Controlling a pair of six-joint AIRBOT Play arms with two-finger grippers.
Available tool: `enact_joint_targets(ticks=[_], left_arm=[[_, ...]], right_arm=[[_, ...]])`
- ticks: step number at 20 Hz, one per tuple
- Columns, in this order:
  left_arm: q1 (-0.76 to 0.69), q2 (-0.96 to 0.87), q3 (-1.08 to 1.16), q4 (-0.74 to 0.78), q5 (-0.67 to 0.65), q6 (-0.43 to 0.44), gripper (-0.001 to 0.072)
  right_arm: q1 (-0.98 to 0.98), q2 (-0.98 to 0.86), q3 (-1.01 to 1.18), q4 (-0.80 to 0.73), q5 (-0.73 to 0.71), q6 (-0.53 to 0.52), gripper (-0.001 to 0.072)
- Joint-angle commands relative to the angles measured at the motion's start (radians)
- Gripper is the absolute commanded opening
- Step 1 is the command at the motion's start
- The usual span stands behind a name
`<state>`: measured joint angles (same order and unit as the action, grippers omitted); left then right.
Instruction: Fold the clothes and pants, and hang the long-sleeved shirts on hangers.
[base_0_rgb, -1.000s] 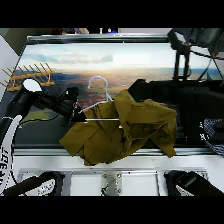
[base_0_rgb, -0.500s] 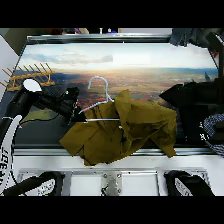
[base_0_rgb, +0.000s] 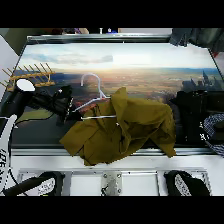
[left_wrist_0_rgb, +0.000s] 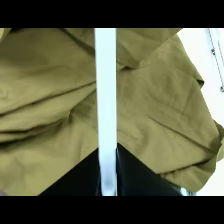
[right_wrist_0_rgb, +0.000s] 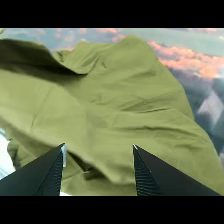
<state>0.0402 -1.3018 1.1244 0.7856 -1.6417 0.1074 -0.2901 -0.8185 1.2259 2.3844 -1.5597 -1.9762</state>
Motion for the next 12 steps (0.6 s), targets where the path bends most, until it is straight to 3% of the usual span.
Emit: enact_joint_targets(ticks=[1, 5, 12], left_arm=[[0.060, 0.000, -0.001, 0.000, -0.035, 0.021, 0.0017], [0.076, 0.000, -0.001, -0.002, -0.034, 0.035, 0.0017], [0.075, 0.000, -0.001, -0.001, -0.054, 0.034, 0.0017]], right_arm=[[-0.019, 0.006, -0.011, 0.071, -0.012, -0.056, 0.0537], [-0.019, -0.029, -0.015, 0.109, -0.005, -0.110, 0.0536], [-0.009, -0.143, -0.089, 0.277, -0.009, -0.311, 0.0536]])
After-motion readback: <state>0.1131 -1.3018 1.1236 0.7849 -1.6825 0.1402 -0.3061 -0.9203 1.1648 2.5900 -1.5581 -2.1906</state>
